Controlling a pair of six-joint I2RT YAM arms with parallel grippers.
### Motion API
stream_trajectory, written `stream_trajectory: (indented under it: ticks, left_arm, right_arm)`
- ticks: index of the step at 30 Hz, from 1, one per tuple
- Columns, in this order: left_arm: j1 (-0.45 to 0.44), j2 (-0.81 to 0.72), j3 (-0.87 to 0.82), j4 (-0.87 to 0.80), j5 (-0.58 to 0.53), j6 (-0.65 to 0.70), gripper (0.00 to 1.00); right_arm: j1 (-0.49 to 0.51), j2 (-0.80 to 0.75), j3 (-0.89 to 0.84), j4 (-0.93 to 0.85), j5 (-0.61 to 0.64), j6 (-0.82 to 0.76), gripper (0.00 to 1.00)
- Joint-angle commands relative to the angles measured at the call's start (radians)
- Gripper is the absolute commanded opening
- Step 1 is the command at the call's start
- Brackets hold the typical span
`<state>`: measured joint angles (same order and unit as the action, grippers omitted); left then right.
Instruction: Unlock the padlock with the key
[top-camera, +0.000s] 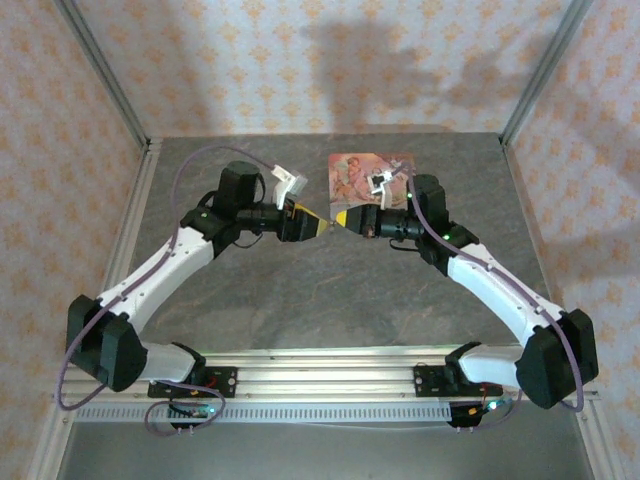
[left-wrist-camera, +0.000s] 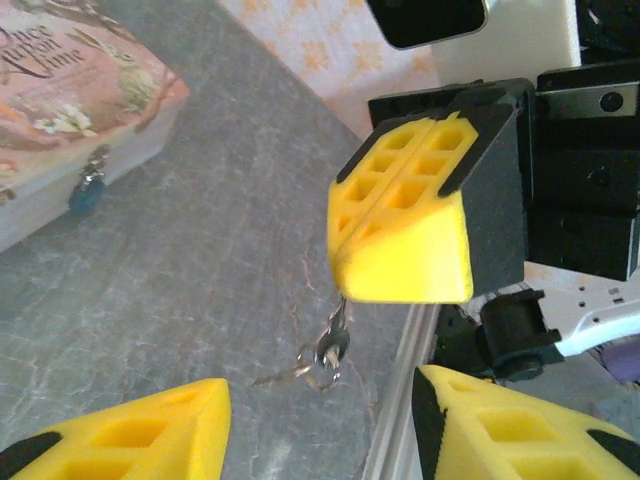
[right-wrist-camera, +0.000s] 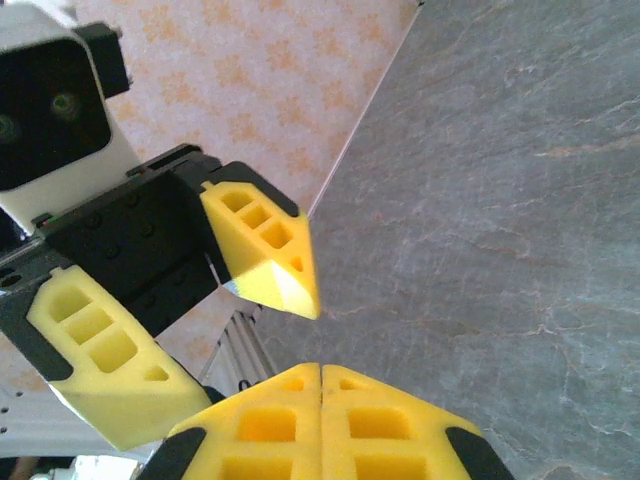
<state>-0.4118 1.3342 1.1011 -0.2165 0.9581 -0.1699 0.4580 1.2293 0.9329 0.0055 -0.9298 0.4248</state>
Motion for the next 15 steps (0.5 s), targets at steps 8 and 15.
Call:
stream_trajectory:
  ticks: [8,15]
  left_arm:
    - [0.021,-0.128,-0.266,0.499,-0.197,-0.462,0.62]
    - [-0.011,-0.106,-0.302,0.67,-0.146,-0.591,0.53]
  right_arm:
    - [-0.033,-0.04,-0.033,0.07,0.049,0.038,0.0]
    - [-0.033,-0.013,-0.042,0.149,0.015,0.081,0.0]
